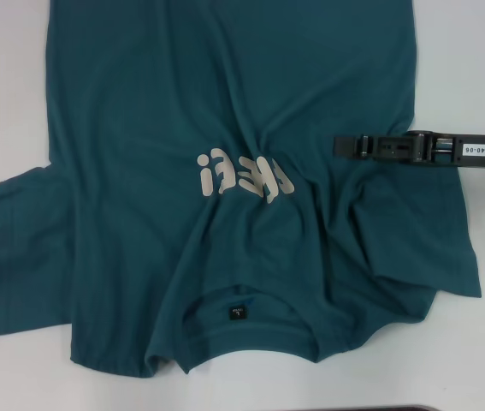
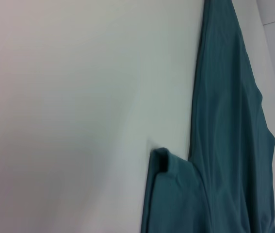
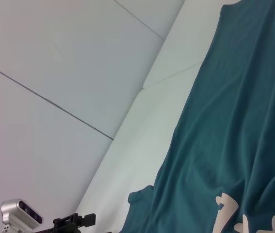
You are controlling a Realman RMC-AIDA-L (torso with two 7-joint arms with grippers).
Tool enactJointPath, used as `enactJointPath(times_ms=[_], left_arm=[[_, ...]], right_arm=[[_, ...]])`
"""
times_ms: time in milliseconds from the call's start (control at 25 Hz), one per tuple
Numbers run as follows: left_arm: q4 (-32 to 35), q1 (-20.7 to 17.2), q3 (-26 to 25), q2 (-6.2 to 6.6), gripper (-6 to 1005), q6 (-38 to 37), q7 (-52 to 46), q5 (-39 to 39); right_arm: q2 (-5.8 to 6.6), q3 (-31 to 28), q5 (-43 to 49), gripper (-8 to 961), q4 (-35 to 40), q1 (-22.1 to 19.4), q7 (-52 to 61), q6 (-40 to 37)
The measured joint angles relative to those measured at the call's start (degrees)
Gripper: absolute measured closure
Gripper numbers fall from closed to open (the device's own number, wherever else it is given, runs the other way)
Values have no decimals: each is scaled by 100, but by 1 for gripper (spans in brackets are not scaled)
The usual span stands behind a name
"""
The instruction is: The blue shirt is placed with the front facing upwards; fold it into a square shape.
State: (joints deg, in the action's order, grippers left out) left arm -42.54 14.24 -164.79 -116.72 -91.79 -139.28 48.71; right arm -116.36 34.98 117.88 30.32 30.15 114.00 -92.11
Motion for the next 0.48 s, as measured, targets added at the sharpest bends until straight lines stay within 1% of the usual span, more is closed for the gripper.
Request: enactJointPath(times_ms=[480], left_arm=[[123, 2, 18, 5, 160, 17, -95, -2]], right_arm=[[0, 0, -1, 55, -25, -7, 0, 12]])
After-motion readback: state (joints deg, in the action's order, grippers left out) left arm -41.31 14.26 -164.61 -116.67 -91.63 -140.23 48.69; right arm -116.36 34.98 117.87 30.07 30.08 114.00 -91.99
